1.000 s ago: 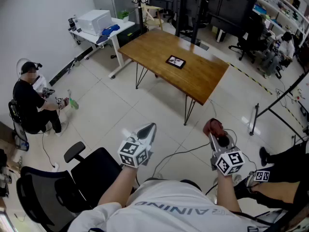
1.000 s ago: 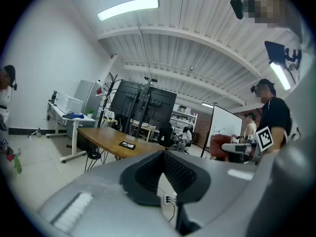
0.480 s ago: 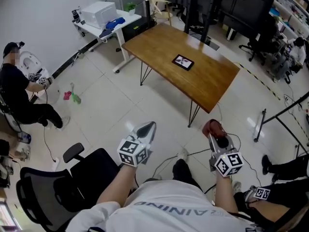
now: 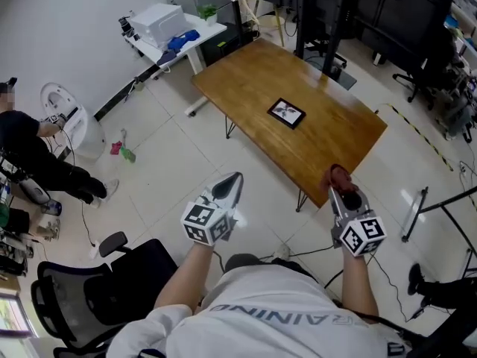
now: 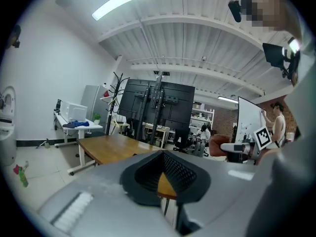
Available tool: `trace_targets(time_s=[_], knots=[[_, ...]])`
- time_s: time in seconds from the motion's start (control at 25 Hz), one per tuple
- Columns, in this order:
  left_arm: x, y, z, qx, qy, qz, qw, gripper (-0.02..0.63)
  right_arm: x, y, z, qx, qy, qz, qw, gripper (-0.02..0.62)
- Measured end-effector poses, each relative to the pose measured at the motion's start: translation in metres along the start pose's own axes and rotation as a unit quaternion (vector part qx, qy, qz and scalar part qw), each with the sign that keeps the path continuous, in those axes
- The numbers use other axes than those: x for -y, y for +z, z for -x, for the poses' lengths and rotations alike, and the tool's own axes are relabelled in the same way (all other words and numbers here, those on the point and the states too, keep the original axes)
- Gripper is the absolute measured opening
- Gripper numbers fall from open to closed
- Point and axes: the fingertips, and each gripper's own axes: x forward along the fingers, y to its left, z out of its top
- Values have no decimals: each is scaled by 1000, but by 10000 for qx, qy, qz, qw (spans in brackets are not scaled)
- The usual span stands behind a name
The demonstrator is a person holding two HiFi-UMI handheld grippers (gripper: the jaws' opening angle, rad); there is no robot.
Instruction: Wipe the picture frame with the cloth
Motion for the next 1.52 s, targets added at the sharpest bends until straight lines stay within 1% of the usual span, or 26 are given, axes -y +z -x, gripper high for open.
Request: trace_targets(time_s=[0.12, 0.24, 0.44, 0.6, 0.72, 0.84, 0.96, 1.16, 1.28, 1.4, 1.52], knots=[[-2, 11, -29, -17, 134, -75, 9999, 5, 23, 11, -17, 84, 154, -60, 9998, 126], [-7, 25, -54, 26, 162, -123, 9998, 5, 41, 16, -33, 101, 198, -90, 9997, 127], [-27, 41, -97, 59, 55, -174, 9998, 5, 61, 25, -62, 166, 135, -158, 9996, 127], [-45, 48, -141, 53, -172, -212, 9996, 5, 81, 29, -91, 181, -21, -161, 9997, 126], [-68, 52, -172, 0, -384, -188, 9991, 5, 93, 32, -116, 165, -245, -145, 9995, 127], [-102, 59, -204, -107, -541, -127, 9984, 5, 102, 40, -147, 129, -491, -175, 9986, 127], [-135, 69, -234, -230, -807, -120, 9964, 5, 107, 45, -183, 66, -762, -216, 9968, 126], [-196, 81, -279, -427, -1334, -380, 9894, 5, 108, 49, -247, 4, -1237, -301, 9919, 126], [-227, 89, -303, -542, -1572, -431, 9851, 5, 110, 54, -272, 31, -1502, -363, 9880, 126], [-240, 92, -321, -634, -1777, -412, 9812, 5, 117, 59, -285, 73, -1738, -436, 9838, 126], [-237, 84, -336, -766, -2018, -391, 9756, 5, 125, 57, -291, 83, -1951, -561, 9792, 127]])
